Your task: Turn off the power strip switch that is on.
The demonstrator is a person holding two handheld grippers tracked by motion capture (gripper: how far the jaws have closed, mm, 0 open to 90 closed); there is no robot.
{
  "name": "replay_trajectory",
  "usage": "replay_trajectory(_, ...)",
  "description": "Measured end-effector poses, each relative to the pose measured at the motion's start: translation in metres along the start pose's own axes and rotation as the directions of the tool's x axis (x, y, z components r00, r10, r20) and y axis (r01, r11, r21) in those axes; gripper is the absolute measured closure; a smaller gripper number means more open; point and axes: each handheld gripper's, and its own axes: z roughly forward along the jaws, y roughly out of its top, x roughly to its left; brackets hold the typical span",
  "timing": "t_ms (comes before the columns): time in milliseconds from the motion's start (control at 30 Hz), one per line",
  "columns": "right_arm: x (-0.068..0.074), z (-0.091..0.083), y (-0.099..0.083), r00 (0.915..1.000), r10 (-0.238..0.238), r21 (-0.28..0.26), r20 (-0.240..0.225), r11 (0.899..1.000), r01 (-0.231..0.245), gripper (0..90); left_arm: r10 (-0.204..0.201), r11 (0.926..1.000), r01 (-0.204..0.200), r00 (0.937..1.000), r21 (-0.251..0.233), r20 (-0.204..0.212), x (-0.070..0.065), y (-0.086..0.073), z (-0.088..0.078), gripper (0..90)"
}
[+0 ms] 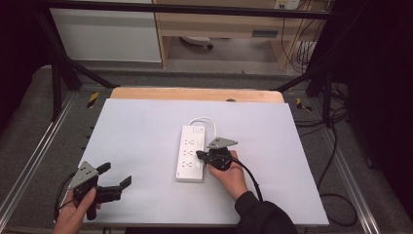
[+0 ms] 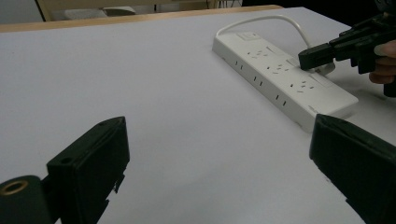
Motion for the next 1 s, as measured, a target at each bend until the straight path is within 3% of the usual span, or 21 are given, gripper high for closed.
replay_trajectory(867,0.0019,0.0009,0.0030,1.0000,-0.001,-0.012,0.003,1.000,0.001,90.0,0.002,1.0000,-0.002,1.0000,0.003,0.001,0.0000,-0.0001,0.0003,4.9)
replay_trajectory(1000,0.0036,-0.0011,0.0039,0.9992,-0.041,-0.033,-0.002,0.999,0.041,90.0,0.002,1.0000,-0.002,1.0000,0.006,0.002,-0.0002,-0.0004,0.0005,4.8)
